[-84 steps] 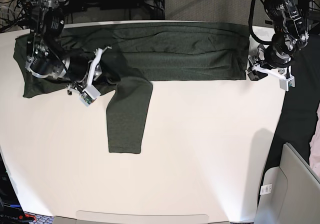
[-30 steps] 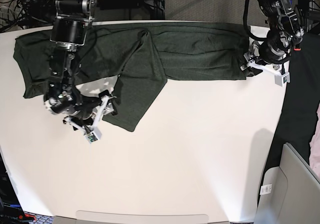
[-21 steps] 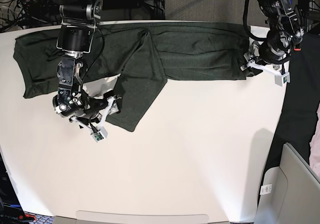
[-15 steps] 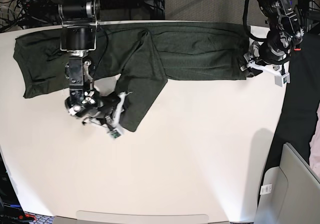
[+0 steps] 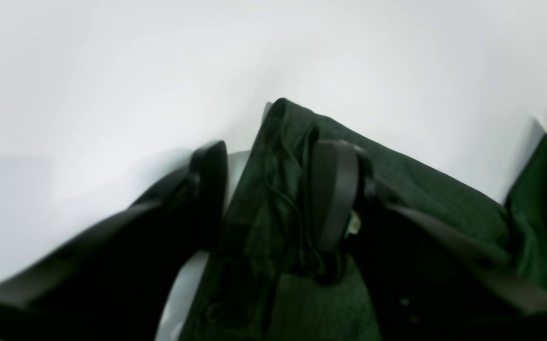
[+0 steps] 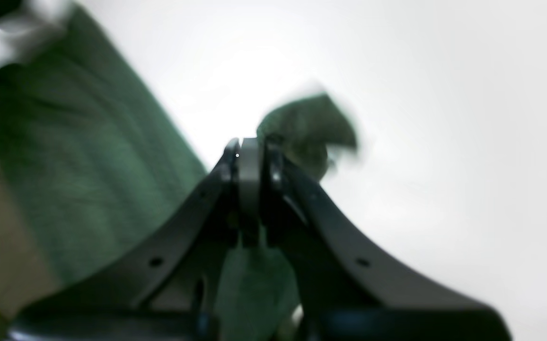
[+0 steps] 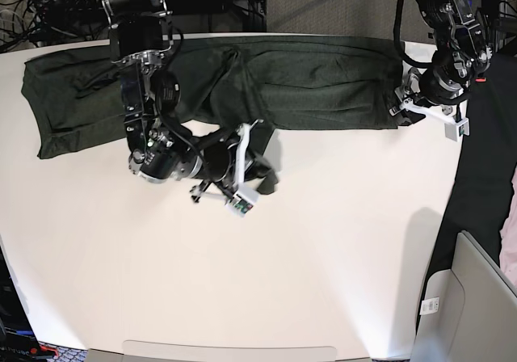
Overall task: Fold the T-shirt properly
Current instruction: 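Carry the sleeve across the strip toward the left gripper with the right gripper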
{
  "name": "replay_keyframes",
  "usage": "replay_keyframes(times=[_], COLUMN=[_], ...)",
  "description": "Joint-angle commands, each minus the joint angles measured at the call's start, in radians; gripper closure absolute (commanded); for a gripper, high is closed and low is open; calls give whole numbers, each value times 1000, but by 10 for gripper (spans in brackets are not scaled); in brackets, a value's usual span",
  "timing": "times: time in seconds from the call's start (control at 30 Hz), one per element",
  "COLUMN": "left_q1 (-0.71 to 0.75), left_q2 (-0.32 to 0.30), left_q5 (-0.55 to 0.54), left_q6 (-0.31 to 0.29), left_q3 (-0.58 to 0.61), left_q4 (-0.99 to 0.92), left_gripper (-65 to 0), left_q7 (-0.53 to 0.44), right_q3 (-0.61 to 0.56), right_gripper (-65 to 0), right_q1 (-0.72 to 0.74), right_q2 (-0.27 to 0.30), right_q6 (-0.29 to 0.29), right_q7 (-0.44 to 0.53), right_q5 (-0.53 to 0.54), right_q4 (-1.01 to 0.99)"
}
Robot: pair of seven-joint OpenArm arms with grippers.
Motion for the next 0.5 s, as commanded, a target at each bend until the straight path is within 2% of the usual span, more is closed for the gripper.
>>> replay_keyframes(times=[0.0,0.1,0.23,0.47], left_q1=[-7,-7,-6,-3], left_q2=[-12,-17,-17,-17], left_q5=[-8,-8,-8,-8], left_q6=[-5,-5,-5,-5], left_q3=[-7,-10,-10,-10], left_q4=[16,14,14,14], left_gripper=[-267,-267,-267,-267], left_q7=[-15,-15,-15,-15], right_q3=[-1,-4,-18,-147], right_gripper=[-3,-3,-4,-4], right_q1=[2,-14,-21,-8], right_q2=[-11,-55,-106,-121], right_q6=[5,5,5,5], right_q7=[-7,-35,-86,-93], right_q5=[32,118,156,211], right_q4=[16,13,13,10])
